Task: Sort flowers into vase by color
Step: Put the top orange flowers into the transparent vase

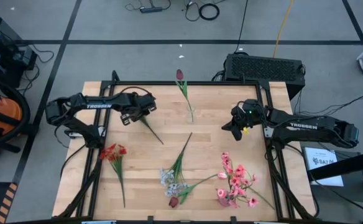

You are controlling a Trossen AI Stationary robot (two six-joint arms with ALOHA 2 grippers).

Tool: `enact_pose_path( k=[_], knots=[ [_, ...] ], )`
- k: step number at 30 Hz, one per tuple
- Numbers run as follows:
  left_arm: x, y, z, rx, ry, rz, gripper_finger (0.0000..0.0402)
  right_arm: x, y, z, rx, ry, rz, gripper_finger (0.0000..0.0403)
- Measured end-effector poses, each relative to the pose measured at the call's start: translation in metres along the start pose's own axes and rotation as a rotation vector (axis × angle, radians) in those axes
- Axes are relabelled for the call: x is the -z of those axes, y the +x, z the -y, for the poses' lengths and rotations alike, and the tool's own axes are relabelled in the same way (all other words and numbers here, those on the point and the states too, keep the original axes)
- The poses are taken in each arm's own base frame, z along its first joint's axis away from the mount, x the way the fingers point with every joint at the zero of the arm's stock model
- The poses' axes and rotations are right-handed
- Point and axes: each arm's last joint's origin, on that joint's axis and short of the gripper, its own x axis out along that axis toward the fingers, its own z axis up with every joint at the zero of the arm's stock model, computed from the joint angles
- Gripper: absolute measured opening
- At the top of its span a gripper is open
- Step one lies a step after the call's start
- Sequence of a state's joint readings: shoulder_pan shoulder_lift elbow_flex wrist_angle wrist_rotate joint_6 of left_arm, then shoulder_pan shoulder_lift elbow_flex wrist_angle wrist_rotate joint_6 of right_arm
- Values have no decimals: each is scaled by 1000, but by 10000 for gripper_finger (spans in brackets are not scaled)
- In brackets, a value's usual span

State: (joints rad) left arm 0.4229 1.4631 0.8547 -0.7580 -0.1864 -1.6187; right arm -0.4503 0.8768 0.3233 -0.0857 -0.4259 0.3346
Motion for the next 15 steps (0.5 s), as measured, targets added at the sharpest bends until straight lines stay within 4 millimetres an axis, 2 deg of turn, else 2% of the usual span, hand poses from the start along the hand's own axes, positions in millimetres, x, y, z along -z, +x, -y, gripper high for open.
enact_pose_path(
  k=[7,15],
  knots=[
    [-7,7,2,-15,-31,1,134,0,0,0,0,-32,0,0],
    [-5,39,5,-124,-37,-69,134,1,0,0,2,-30,-6,0]
  ],
)
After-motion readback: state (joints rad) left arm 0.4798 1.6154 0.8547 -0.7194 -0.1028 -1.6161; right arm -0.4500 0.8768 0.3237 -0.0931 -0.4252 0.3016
